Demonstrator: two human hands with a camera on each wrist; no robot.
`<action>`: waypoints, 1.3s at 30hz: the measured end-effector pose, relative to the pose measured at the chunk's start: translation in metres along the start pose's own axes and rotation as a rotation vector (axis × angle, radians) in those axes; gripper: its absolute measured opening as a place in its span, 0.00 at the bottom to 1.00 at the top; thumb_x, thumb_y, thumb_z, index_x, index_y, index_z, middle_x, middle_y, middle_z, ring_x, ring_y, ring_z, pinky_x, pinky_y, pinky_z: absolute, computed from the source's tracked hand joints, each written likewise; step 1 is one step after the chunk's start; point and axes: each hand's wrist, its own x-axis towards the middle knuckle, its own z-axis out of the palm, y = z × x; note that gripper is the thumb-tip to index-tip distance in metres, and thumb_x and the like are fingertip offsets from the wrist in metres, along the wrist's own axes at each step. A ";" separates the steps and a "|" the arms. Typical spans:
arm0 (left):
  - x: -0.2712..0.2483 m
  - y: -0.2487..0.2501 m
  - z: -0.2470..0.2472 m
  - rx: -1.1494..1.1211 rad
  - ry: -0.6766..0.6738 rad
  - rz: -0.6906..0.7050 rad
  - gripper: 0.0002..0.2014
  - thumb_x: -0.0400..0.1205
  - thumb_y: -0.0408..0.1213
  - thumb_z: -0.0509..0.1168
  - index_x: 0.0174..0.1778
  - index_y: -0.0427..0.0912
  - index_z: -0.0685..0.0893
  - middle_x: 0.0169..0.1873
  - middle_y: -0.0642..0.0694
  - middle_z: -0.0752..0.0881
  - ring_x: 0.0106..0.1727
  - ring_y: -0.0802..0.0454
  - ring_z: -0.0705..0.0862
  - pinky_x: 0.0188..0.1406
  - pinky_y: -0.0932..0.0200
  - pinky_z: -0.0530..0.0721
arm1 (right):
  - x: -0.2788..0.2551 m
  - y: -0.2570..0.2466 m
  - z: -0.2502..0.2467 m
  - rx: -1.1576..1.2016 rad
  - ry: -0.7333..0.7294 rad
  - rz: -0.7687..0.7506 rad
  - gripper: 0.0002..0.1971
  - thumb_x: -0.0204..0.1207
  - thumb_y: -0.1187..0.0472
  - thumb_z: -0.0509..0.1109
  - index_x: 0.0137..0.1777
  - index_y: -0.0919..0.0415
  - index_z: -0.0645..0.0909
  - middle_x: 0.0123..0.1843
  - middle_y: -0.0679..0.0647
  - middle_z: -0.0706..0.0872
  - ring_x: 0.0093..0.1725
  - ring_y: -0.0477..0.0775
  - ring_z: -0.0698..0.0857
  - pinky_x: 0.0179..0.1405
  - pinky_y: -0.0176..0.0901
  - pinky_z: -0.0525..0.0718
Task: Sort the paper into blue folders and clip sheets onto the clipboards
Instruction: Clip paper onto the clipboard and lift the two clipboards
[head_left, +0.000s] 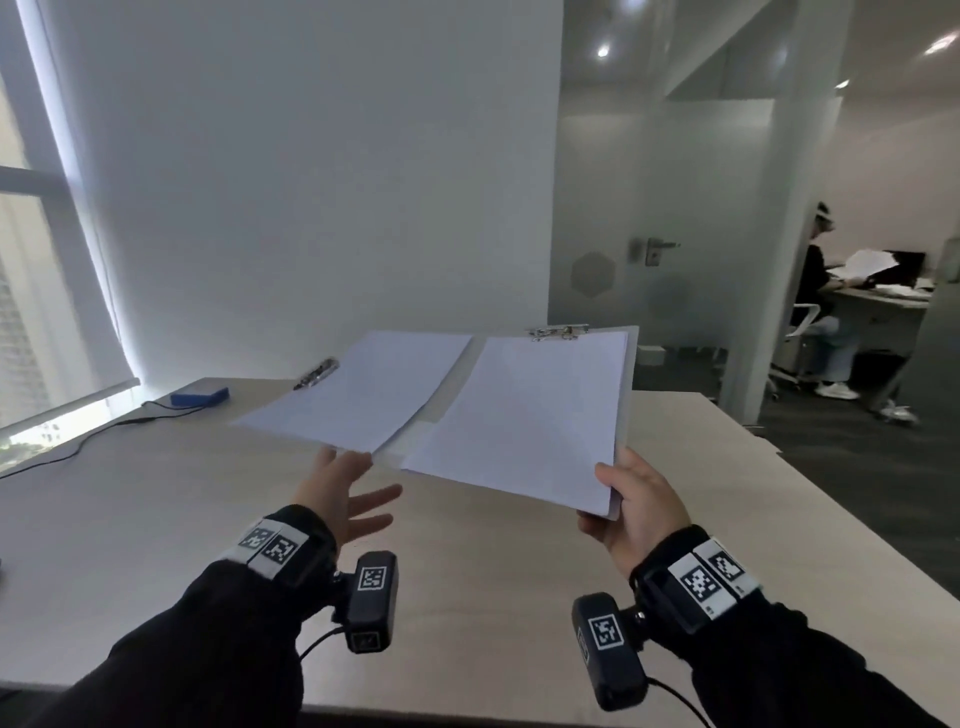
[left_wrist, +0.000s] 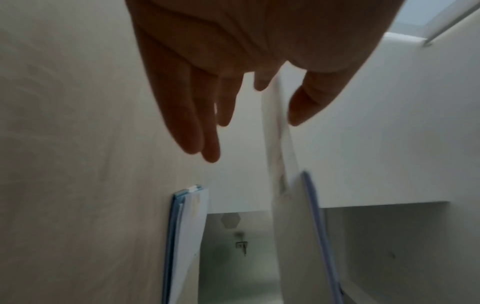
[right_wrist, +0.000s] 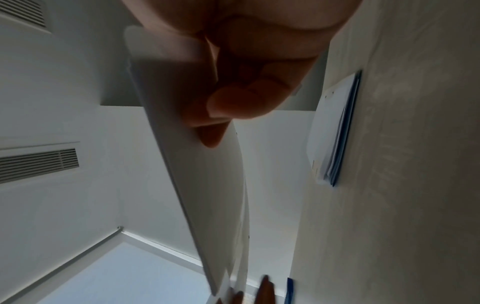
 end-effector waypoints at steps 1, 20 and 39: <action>0.001 0.002 0.005 -0.011 -0.018 0.062 0.11 0.82 0.34 0.58 0.58 0.50 0.74 0.67 0.43 0.78 0.46 0.37 0.92 0.34 0.47 0.88 | -0.001 0.000 -0.003 -0.012 0.008 -0.003 0.19 0.81 0.70 0.56 0.56 0.50 0.86 0.41 0.55 0.89 0.29 0.56 0.78 0.22 0.41 0.77; 0.065 -0.042 0.072 0.249 -0.217 -0.134 0.11 0.78 0.42 0.71 0.53 0.43 0.85 0.41 0.46 0.87 0.39 0.48 0.83 0.32 0.57 0.81 | 0.045 0.009 -0.031 -0.087 0.047 0.096 0.09 0.82 0.59 0.65 0.51 0.52 0.88 0.42 0.58 0.87 0.31 0.57 0.78 0.26 0.45 0.74; 0.222 -0.090 0.130 0.608 -0.118 0.211 0.19 0.69 0.52 0.66 0.53 0.50 0.88 0.53 0.51 0.87 0.56 0.48 0.85 0.57 0.50 0.82 | 0.208 0.069 -0.088 -0.545 0.323 -0.112 0.11 0.75 0.63 0.65 0.52 0.57 0.87 0.43 0.46 0.89 0.42 0.47 0.83 0.39 0.40 0.76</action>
